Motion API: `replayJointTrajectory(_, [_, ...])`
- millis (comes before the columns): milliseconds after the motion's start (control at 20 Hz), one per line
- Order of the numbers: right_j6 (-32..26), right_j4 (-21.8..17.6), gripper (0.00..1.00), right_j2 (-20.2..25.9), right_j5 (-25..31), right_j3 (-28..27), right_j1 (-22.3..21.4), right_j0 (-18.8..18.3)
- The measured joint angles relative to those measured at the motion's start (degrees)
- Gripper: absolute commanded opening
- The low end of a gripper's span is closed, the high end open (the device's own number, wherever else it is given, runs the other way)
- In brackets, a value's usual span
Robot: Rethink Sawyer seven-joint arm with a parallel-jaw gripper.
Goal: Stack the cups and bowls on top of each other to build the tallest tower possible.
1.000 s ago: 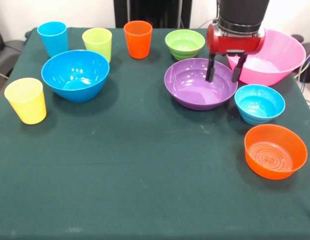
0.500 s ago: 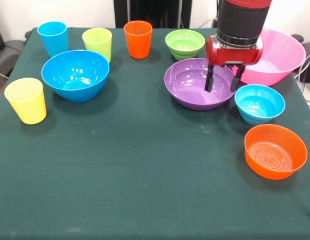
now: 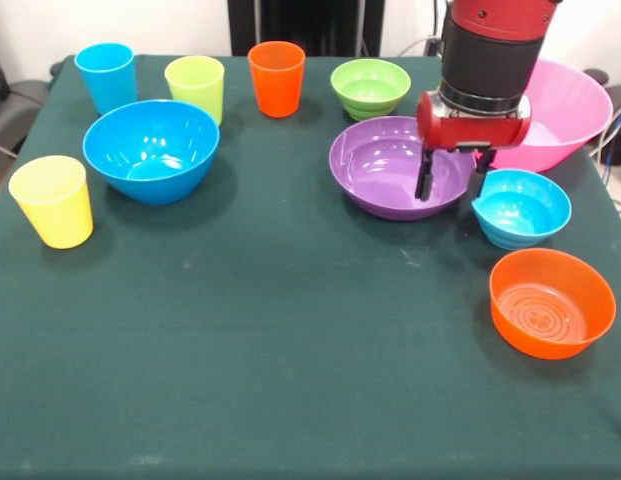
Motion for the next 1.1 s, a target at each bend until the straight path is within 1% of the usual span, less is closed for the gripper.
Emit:
replayJointTrajectory(300, [0.01, 0.01, 1.0, -0.26, -1.49, -0.88, 1.05, 1.37])
replayJointTrajectory(450, [0.07, 0.04, 1.0, -0.48, -2.77, -1.11, 1.7, 2.64])
replayJointTrajectory(800, [1.31, 0.23, 1.0, -0.85, -3.7, -1.12, 2.81, 5.04])
replayJointTrajectory(1100, [3.04, 0.24, 1.0, -0.86, -5.17, -1.12, 3.43, 5.51])
